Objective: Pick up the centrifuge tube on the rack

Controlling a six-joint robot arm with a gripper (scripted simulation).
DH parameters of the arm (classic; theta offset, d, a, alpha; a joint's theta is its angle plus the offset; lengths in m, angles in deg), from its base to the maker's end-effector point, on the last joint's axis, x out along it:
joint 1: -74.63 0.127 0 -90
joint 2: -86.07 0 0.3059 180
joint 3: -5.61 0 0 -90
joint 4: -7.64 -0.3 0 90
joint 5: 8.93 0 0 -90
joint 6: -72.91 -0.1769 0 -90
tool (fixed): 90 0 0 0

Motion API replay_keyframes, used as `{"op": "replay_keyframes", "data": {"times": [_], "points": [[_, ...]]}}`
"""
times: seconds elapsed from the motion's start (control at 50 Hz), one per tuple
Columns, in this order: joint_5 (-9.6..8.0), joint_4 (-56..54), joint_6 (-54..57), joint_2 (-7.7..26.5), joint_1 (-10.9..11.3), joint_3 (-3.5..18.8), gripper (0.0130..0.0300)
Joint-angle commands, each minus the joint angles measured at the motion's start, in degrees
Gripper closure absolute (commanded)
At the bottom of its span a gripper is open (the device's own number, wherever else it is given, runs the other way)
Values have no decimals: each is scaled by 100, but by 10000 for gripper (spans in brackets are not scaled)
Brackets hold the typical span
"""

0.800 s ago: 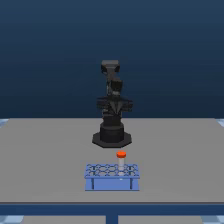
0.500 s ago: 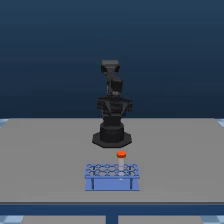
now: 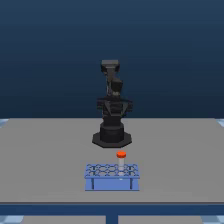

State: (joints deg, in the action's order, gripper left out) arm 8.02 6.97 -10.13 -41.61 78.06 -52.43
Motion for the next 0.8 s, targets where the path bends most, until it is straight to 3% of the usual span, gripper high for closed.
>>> {"op": "replay_keyframes", "data": {"times": [0.02, 0.4, 0.8], "points": [[-14, -162, 153, 63, 44, 23, 130], [-74, -1058, 889, 481, 235, 183, 130], [-251, -2718, 2172, 1453, 496, 644, 130]]}}
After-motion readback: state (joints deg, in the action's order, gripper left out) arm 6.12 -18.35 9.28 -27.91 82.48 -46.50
